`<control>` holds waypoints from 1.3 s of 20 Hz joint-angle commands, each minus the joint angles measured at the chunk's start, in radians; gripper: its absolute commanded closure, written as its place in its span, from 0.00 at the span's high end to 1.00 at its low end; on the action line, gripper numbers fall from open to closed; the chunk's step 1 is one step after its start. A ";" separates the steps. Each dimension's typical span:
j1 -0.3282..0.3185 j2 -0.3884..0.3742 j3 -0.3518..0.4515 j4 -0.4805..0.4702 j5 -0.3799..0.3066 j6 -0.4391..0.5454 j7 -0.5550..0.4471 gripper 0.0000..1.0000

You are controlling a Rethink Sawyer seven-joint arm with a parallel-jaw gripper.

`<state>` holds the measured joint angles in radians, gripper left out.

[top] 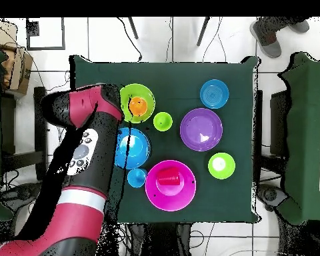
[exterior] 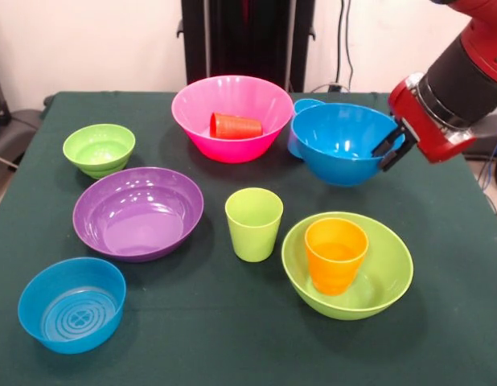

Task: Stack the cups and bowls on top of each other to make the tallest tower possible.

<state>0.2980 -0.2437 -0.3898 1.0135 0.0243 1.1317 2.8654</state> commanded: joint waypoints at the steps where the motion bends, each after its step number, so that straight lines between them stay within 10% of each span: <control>1: -0.071 -0.054 0.157 -0.122 -0.007 0.299 -0.254 0.00; 13: -0.090 -0.006 0.200 -0.225 -0.023 0.418 -0.224 0.00; 26: -0.096 0.065 0.212 -0.258 -0.049 0.314 -0.199 0.00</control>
<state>0.2236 -0.2063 -0.2945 0.7704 0.0232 1.4605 2.8654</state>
